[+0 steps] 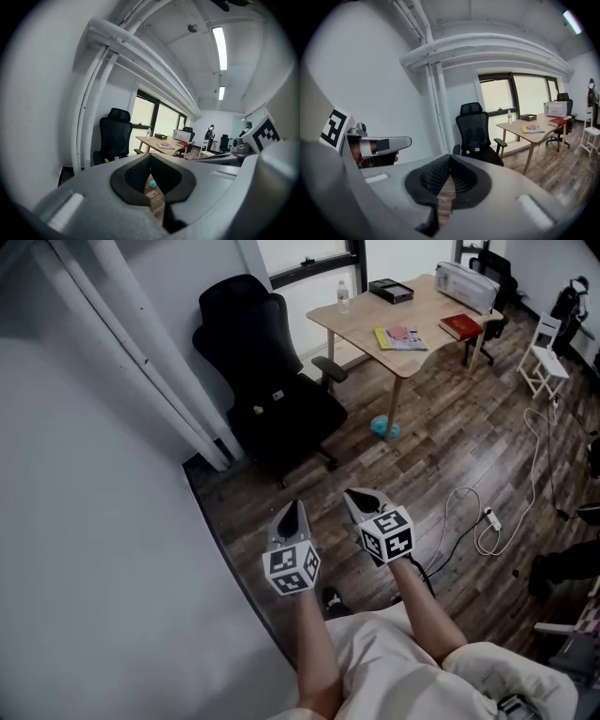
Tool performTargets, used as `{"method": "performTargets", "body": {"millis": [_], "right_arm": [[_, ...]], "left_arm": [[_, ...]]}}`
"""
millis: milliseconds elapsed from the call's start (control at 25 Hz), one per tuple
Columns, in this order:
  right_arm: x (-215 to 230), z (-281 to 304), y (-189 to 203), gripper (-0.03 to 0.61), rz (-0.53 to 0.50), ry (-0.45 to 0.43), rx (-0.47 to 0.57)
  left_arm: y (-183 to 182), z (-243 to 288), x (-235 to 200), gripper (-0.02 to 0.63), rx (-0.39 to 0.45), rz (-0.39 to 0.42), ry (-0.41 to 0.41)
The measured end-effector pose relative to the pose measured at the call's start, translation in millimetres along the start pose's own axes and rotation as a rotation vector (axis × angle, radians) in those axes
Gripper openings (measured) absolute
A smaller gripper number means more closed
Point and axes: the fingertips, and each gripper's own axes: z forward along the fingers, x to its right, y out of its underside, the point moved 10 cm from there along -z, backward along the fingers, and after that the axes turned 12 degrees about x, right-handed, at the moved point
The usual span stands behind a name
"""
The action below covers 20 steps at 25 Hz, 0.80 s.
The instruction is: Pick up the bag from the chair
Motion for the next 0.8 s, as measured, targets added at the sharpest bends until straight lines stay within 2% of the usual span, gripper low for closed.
{"method": "performTargets", "body": {"millis": [160,280,520,800], "right_arm": [[-23,26,11,0.000,0.024,0.052,-0.019],[-41,43,17,0.000,0.019,0.083,-0.027],[-70,71,22,-0.002,-0.028,0.063,-0.042],[-69,109,26,0.000,-0.017,0.041,-0.056]], "left_arm": [[3,-1,-34,0.006,-0.037,0.007,0.068],[2,-3,-63,0.006,-0.055,-0.018,0.090],[11,-7,-100,0.006,-0.084,-0.048,0.079],[11,13,-128,0.006,-0.085,-0.043,0.061]]}}
